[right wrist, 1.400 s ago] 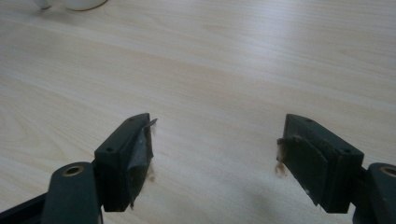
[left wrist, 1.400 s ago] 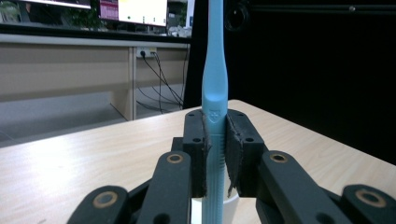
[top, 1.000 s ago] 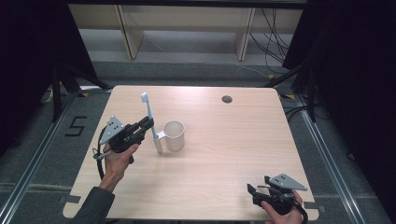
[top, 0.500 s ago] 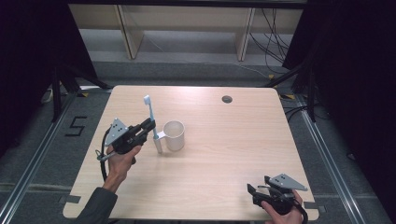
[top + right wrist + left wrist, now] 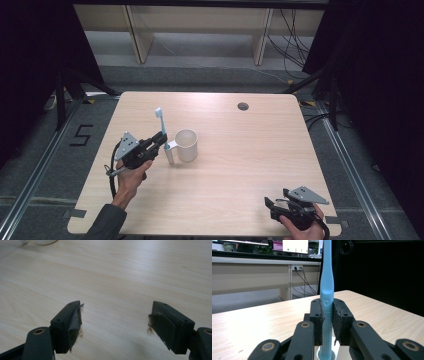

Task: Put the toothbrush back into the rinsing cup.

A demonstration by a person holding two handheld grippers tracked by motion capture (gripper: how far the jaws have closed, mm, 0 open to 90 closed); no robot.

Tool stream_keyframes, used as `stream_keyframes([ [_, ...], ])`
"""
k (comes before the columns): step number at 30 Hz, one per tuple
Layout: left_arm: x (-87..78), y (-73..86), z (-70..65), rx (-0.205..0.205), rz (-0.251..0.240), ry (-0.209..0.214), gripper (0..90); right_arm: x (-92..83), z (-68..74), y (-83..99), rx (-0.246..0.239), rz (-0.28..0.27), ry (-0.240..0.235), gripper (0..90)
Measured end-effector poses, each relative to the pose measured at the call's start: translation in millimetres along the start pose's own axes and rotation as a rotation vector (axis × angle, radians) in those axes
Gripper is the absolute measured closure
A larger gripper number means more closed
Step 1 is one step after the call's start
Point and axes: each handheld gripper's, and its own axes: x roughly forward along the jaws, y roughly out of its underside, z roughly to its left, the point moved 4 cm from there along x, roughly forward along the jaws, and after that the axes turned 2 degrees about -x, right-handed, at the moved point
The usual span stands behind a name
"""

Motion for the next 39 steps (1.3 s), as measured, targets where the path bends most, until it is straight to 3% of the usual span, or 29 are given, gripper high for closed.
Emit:
stream_keyframes([
  [27,1.3,22.3,0.2,-0.001,0.02,0.0,77.8,0.2,-0.2,-0.3,-0.004,-0.009,-0.002,25.8],
  [32,0.7,24.6,0.6,0.005,0.045,-0.006,77.6,1.0,-0.5,0.0,-0.002,-0.002,0.006,25.7],
  [35,2.4,24.9,-0.5,0.012,0.03,0.007,76.0,0.3,0.2,-0.3,0.001,-0.007,-0.005,25.8],
  [36,0.9,25.0,-0.8,0.017,0.048,-0.002,74.8,-0.3,0.1,-0.5,0.0,-0.007,-0.005,25.8],
  [39,0.7,24.6,-0.6,0.0,0.043,0.009,71.2,0.0,-0.1,-0.3,0.0,-0.006,-0.003,25.7],
])
